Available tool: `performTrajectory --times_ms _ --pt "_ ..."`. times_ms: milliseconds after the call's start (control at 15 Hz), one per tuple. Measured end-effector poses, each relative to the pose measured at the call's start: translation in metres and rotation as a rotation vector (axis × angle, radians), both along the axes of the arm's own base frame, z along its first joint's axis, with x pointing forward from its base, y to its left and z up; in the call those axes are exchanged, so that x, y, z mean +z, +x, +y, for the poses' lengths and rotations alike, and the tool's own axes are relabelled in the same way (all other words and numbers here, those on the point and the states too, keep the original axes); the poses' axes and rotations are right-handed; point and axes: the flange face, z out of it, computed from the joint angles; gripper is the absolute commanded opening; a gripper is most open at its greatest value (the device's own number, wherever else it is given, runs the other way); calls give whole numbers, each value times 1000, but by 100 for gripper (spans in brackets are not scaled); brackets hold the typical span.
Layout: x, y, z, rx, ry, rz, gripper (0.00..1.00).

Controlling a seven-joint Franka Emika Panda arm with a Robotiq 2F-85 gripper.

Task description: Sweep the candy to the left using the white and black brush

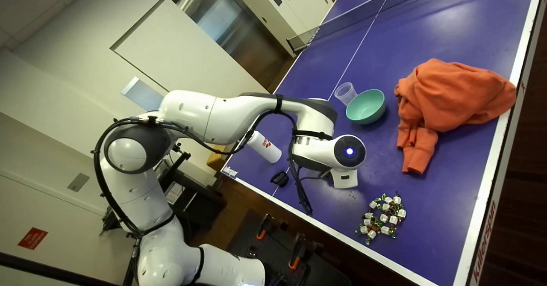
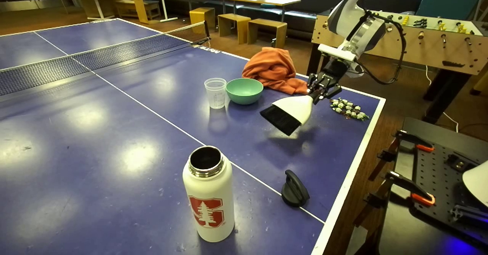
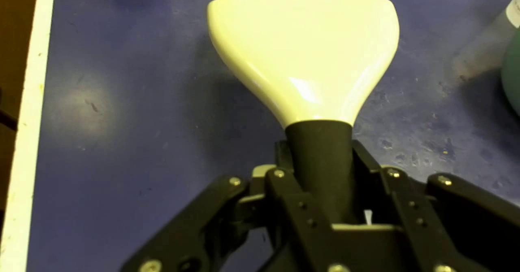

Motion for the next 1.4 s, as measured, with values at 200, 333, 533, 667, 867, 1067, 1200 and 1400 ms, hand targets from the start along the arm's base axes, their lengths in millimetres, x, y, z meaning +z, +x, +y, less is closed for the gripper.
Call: performTrajectory --times_ms 200,333,533,667,867,1067,1200,1400 --pt "22 -21 -15 -134 -10 20 12" --pt "37 -37 -28 -232 -14 36 12" --pt "57 -61 -51 -385 -25 56 12" --pt "66 -73 -64 -464 -53 48 12" --pt "69 -81 -71 -495 -83 41 37" --pt "64 -81 -69 -489 -81 52 12" --pt "62 -81 -68 -487 -81 56 12" --pt "62 -84 -73 -551 -50 62 12"
